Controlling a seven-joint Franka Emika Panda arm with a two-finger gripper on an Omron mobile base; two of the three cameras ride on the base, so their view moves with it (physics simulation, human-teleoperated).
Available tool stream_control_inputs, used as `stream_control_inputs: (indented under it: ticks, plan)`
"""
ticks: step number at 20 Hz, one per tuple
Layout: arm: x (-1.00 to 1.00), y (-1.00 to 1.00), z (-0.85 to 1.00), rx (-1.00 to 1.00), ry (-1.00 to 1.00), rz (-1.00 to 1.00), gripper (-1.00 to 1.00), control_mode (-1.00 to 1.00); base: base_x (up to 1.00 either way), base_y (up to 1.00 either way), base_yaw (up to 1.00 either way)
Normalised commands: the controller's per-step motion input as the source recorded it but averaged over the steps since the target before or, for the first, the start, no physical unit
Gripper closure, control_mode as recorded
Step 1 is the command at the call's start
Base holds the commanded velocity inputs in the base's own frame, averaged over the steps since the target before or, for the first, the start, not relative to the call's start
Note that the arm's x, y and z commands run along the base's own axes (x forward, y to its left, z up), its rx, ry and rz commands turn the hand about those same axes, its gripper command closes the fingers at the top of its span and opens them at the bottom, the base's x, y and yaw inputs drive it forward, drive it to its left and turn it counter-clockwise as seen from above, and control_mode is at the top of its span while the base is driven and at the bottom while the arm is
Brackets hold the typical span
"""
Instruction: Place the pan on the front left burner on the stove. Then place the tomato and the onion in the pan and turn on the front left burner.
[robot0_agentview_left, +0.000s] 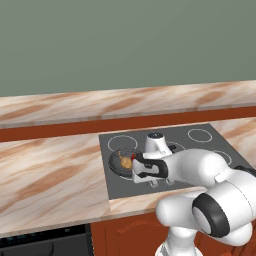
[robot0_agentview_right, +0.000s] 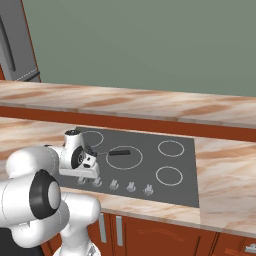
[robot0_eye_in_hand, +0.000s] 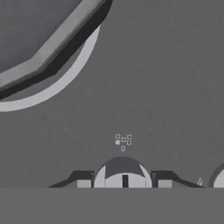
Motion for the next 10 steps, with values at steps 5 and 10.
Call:
stream_control_inputs:
  ticks: [5, 10]
  plan:
    - [0.00, 0.00, 0.00, 0.00, 0.00, 0.22, 1.00, -1.00, 0.00, 0.00, 0.00]
    - [0.00, 0.00, -0.02, 0.04, 0.00, 0.30, 1.00, -1.00, 0.00, 0.00, 0.00]
